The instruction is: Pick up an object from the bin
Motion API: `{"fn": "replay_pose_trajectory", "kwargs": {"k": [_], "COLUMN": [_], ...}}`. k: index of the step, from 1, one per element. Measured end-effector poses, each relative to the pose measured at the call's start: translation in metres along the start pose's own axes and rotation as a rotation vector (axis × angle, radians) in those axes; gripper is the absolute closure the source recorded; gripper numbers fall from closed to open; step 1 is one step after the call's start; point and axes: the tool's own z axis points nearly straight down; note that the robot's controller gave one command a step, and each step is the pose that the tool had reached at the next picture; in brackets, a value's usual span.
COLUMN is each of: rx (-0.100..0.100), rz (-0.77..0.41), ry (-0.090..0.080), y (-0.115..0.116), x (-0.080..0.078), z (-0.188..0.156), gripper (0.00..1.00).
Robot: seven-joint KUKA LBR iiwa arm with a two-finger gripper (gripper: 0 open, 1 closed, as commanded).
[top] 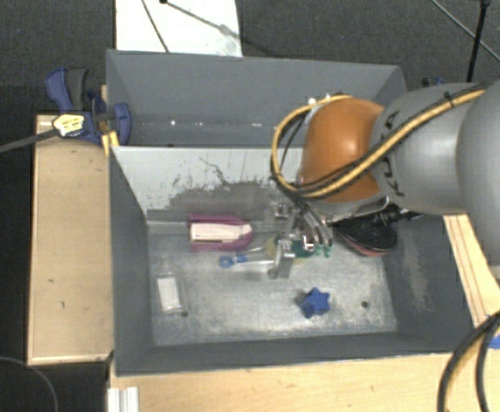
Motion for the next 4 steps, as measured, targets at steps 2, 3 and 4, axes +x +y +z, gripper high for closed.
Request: {"fn": "replay_pose_trajectory", "kwargs": {"k": [2,3,4], "rx": [0.002,0.002,0.0], "rz": [0.15,0.152,0.151], "ry": [0.009,0.009,-0.001], "y": [-0.011,-0.011,-0.01], "x": [0.012,0.012,0.008], "z": [0.031,0.031,-0.047], "gripper": [0.0,1.0,1.0]}}
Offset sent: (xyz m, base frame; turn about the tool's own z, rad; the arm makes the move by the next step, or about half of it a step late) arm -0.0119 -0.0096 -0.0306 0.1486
